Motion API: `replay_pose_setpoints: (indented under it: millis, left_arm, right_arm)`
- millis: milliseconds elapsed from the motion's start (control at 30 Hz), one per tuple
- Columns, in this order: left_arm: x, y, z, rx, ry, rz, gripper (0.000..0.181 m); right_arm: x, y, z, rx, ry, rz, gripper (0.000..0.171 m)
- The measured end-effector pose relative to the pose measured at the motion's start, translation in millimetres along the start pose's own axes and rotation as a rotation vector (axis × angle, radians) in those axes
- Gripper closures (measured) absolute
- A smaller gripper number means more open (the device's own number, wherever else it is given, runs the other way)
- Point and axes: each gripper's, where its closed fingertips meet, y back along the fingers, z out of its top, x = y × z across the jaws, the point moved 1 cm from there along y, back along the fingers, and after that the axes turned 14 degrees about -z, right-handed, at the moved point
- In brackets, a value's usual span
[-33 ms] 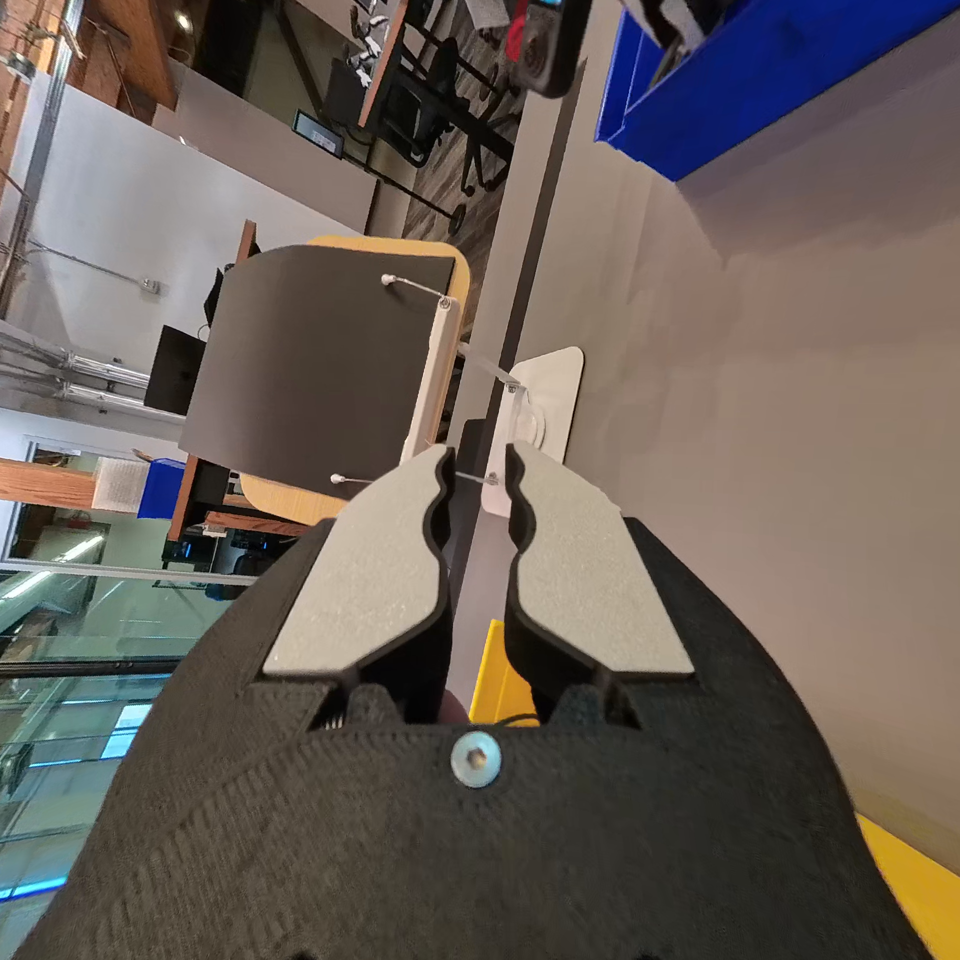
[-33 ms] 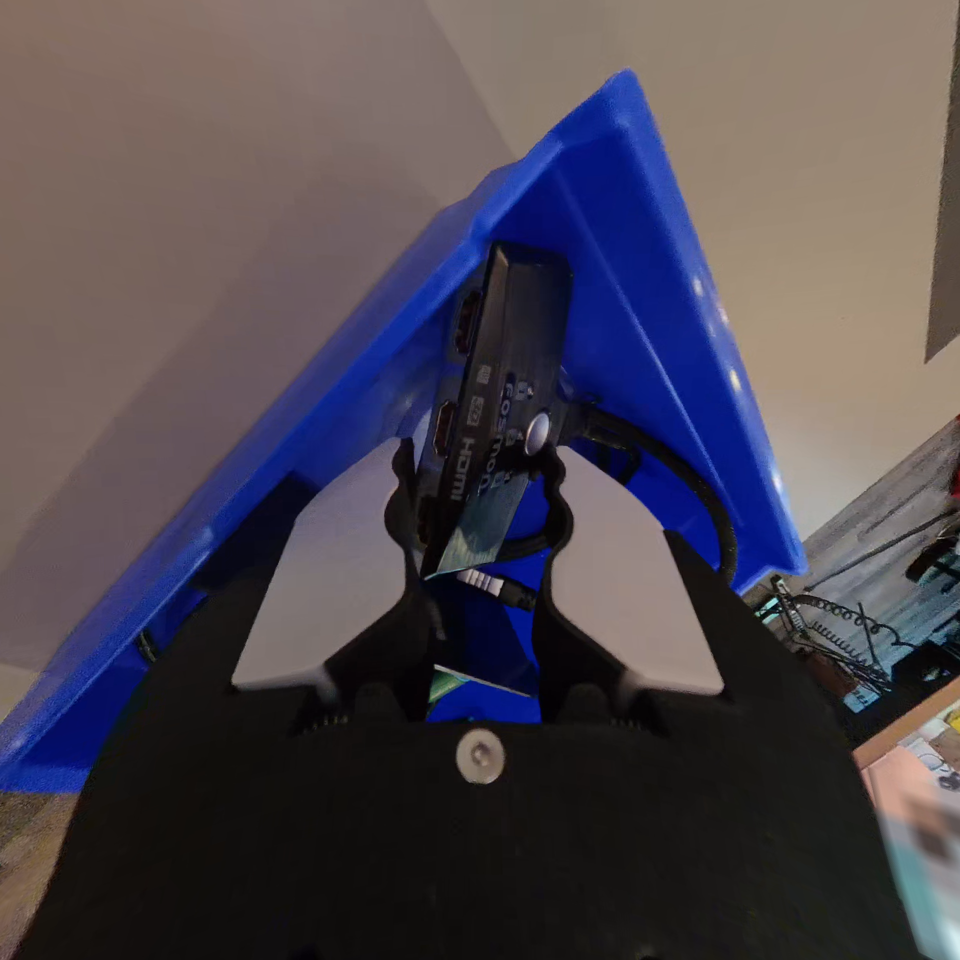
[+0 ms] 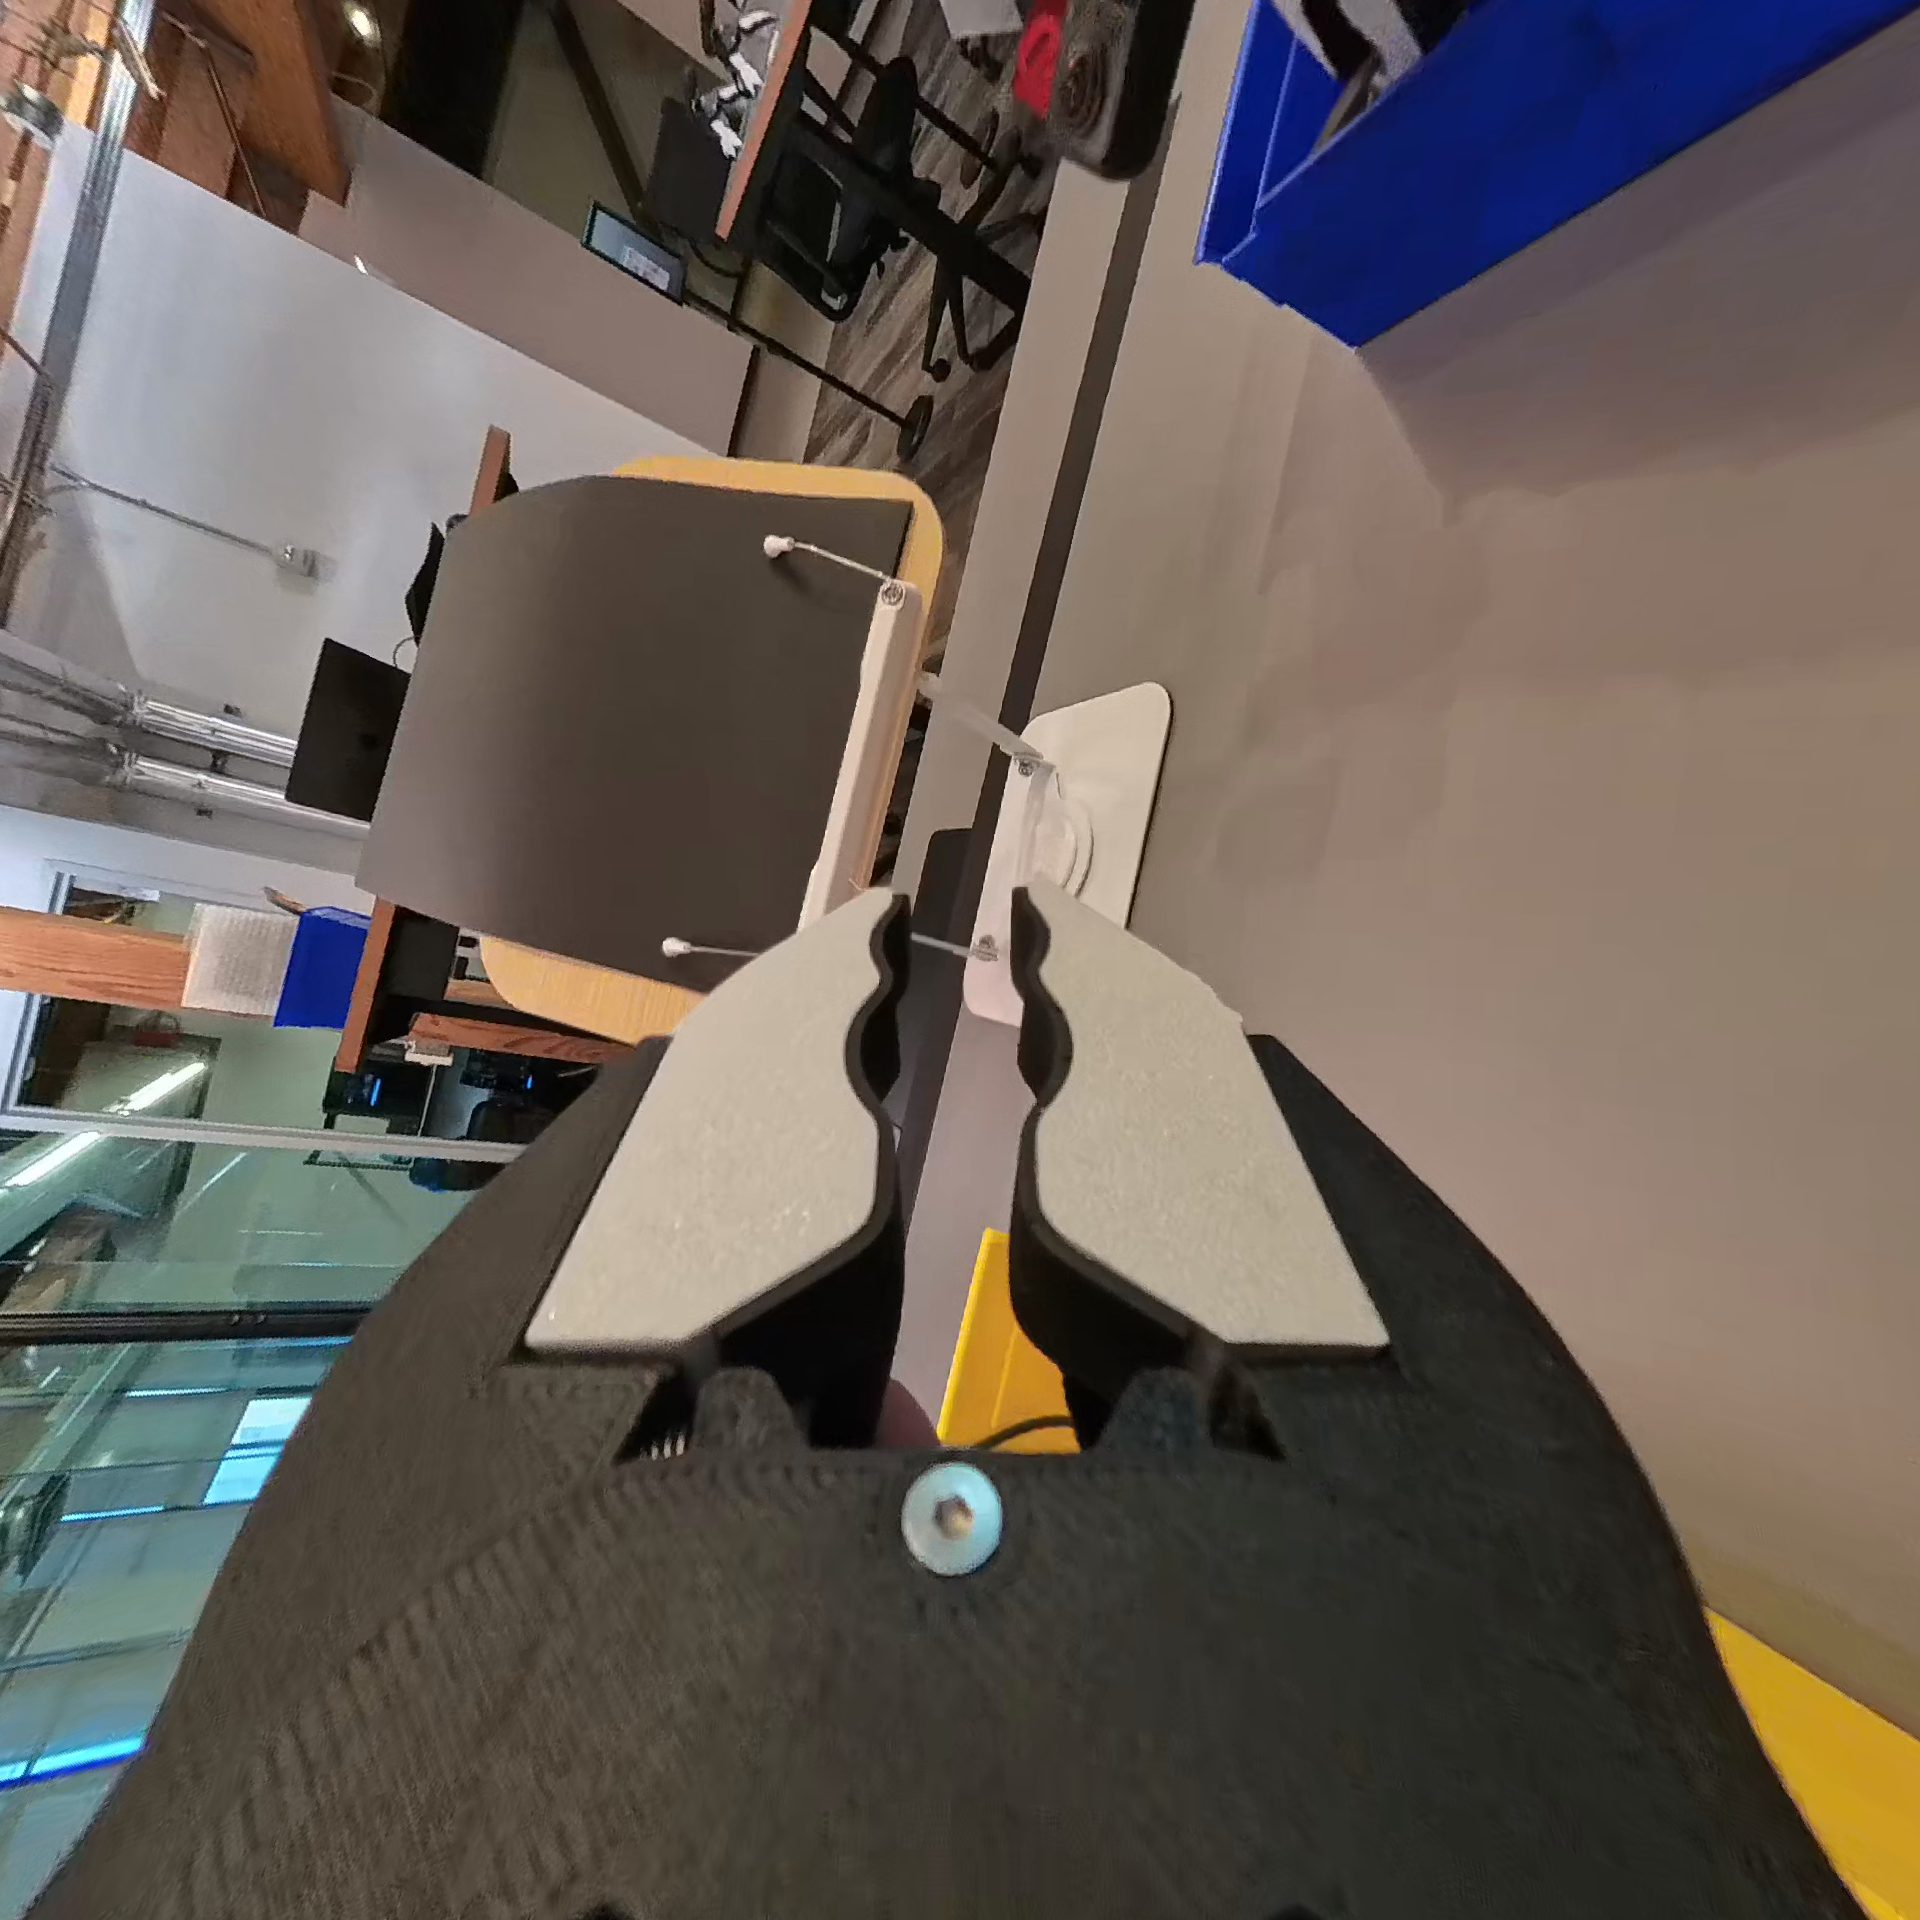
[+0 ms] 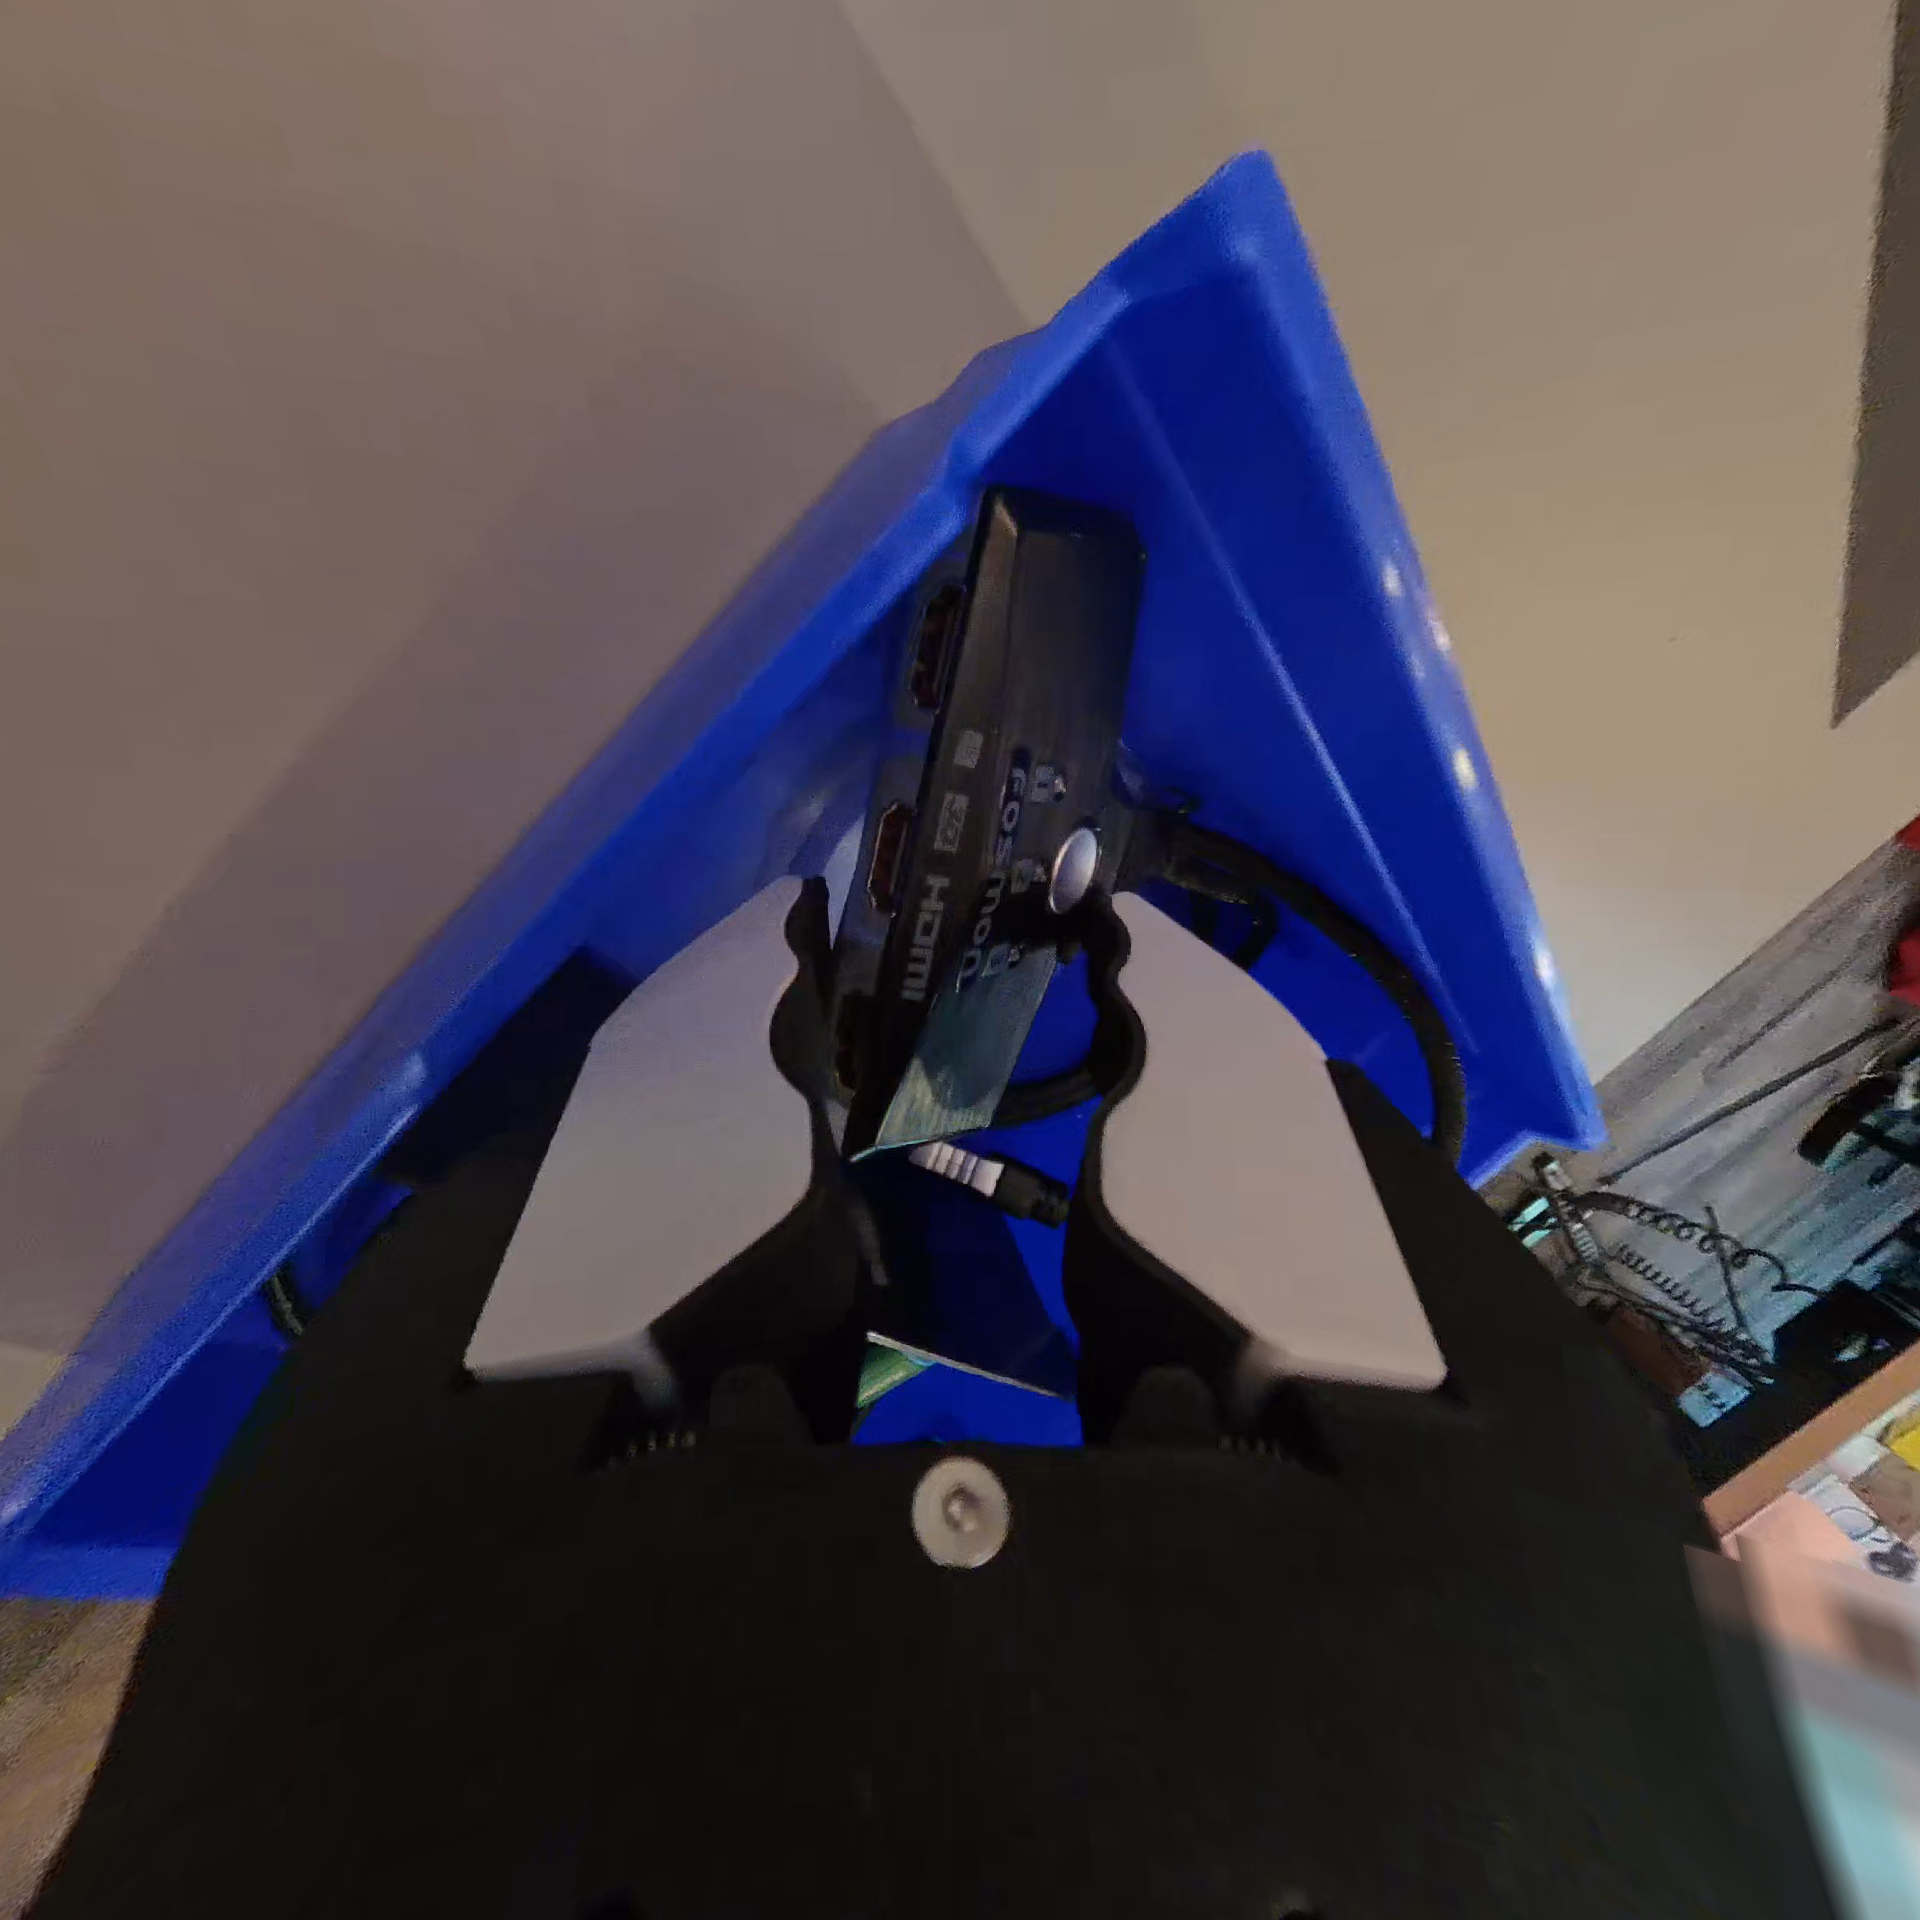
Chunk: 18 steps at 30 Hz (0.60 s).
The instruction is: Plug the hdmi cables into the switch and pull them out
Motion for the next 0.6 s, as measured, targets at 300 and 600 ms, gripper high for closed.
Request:
replay_pose_setpoints:
  millis: [300,600]
  left_arm:
    - [30,21,-40,0.079,0.092,0.052,0.159]
    - [57,62,-145,0.282,0.276,0.099,0.148]
  right_arm:
    - [-29,58,-6,-0.137,-0.158,0.069,0.095]
    - [-30,150,8,-0.418,-0.284,-0.039,0.115]
